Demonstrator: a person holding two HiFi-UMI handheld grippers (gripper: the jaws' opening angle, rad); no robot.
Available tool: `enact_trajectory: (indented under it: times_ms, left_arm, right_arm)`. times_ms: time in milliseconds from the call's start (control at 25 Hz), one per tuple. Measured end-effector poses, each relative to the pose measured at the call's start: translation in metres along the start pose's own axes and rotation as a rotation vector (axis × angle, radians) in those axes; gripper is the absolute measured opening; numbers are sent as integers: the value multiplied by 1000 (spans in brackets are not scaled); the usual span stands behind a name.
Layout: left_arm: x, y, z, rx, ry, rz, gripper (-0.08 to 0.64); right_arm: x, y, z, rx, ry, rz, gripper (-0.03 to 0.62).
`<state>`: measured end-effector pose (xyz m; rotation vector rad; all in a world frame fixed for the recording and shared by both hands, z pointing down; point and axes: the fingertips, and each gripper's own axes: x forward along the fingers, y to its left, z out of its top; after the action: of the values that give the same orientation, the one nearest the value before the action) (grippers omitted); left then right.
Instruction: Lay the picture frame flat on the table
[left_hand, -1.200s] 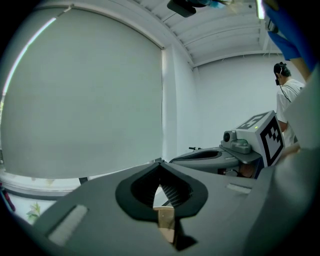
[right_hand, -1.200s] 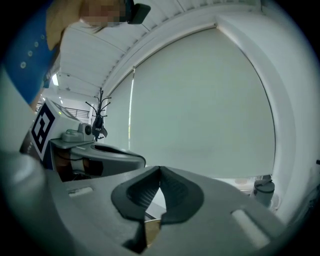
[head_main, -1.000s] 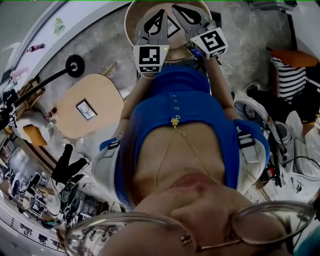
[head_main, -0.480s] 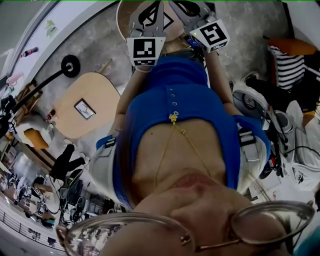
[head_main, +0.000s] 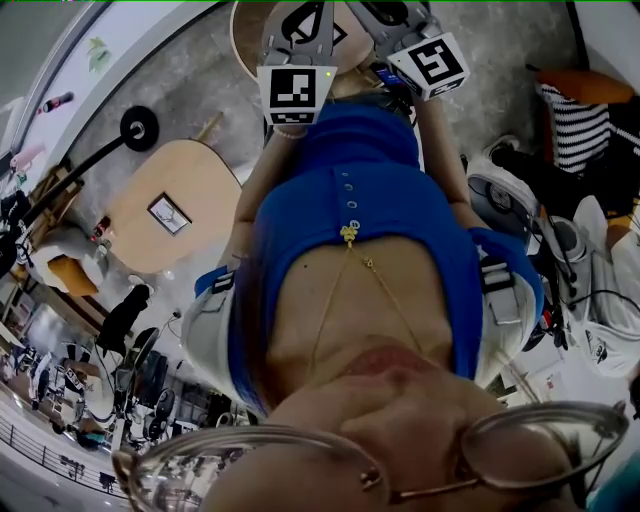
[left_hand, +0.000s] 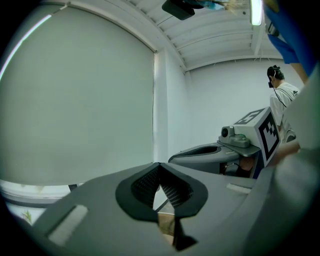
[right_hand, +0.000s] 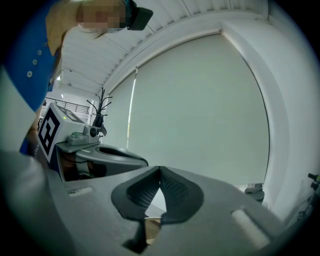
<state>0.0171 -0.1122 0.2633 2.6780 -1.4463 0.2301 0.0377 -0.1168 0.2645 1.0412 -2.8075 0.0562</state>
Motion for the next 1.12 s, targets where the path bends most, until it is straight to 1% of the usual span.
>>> enact_trajectory:
  times_ms: [160,360,840,1120]
  left_arm:
    - [1,-10,-1,-4,-2,-17,-3]
    - [0,-21,-5,5,7,-32,-3]
    - [-13,-11,-19,11,16,-41,-3]
    - [-6,-16,-23,7,31,-54,-2]
  right_arm:
    - [-8,0,-2,5,1,5,2]
    - [-15,0,-11,15,20,-8,2]
    - [-9,17,-19,28,19,-5,2]
    - [-11,11,-20,23,27,2,2]
